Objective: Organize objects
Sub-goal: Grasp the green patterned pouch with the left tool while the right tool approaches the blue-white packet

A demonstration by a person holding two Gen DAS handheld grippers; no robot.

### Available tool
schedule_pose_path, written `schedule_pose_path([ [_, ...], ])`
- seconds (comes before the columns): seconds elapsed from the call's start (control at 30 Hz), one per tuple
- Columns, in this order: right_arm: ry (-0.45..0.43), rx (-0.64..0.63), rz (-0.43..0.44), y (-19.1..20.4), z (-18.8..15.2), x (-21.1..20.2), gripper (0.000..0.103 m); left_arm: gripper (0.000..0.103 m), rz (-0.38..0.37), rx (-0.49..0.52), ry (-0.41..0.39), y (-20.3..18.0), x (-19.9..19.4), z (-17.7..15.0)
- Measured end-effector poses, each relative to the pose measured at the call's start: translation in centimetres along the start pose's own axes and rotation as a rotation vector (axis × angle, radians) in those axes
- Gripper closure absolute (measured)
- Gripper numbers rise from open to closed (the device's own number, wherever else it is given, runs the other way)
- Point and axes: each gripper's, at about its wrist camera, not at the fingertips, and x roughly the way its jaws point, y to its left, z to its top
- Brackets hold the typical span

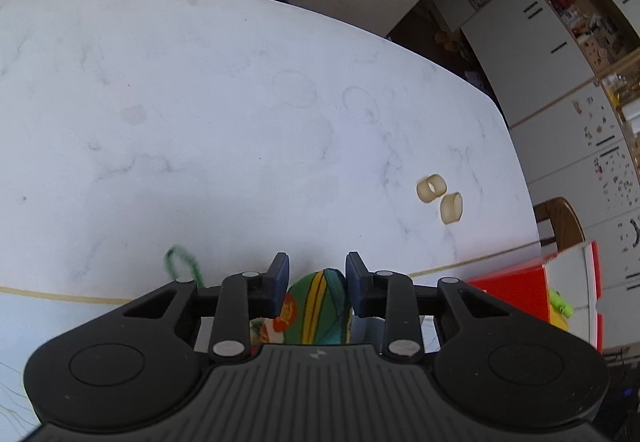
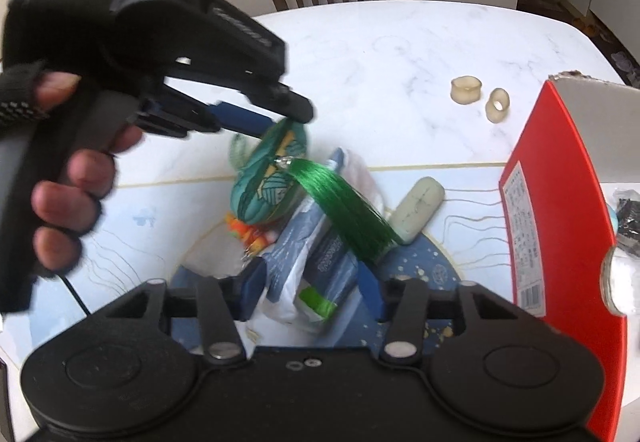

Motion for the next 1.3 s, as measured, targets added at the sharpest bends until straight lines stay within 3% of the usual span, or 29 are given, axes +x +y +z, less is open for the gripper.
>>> schedule_pose_path([
  [0.17, 0.01, -0.01, 0.002, 0.1, -0.4, 0.2, 0.069, 0.071, -0.035, 0.022, 0.003, 0.2, -0.7, -0.1],
  [0.2, 0.011, -0.014, 0.003, 0.1, -0.4, 0.3, 0.07, 0.061, -0.043, 0.035, 0.002, 0.1, -0.9, -0.2],
  [0.23, 0.013, -0.018, 0.005, 0.2, -0.5, 0.3, 0.07, 0.043, -0.045, 0.059, -0.004, -0.1, -1.1, -0.4],
  [0.3, 0.016, -0.021, 0.006, 0.0, -0.4, 0.6, 0.07, 0.03, -0.039, 0.105, -0.029, -0.5, -1.5, -0.8],
  [0.43, 0.016, -0.025, 0.011, -0.1, -0.4, 0.7, 0.07, 0.03, -0.078, 0.105, 0.016, 0.0, -1.1, -1.0],
  [0.7, 0.025, -0.025, 0.016, -0.2, -0.4, 0.5, 0.07, 0.03, -0.078, -0.003, 0.077, 0.8, 1.8, -0.7],
  [1.07, 0.03, -0.02, 0.013, -0.1, -0.3, 0.6, 0.07, 0.029, -0.01, -0.042, 0.103, 0.3, 3.1, -1.2],
  [1.13, 0.027, -0.02, 0.007, -0.1, -0.3, 0.6, 0.07, 0.031, -0.003, -0.044, 0.097, 0.3, 3.0, -1.4],
  [1.23, 0.025, -0.018, 0.005, -0.2, -0.4, 0.6, 0.071, 0.047, -0.007, -0.058, 0.096, 0.4, 2.7, -1.6],
  [1.3, 0.021, -0.014, 0.001, -0.2, -0.4, 0.5, 0.075, 0.051, -0.002, -0.046, 0.095, 0.3, 2.4, -1.8],
])
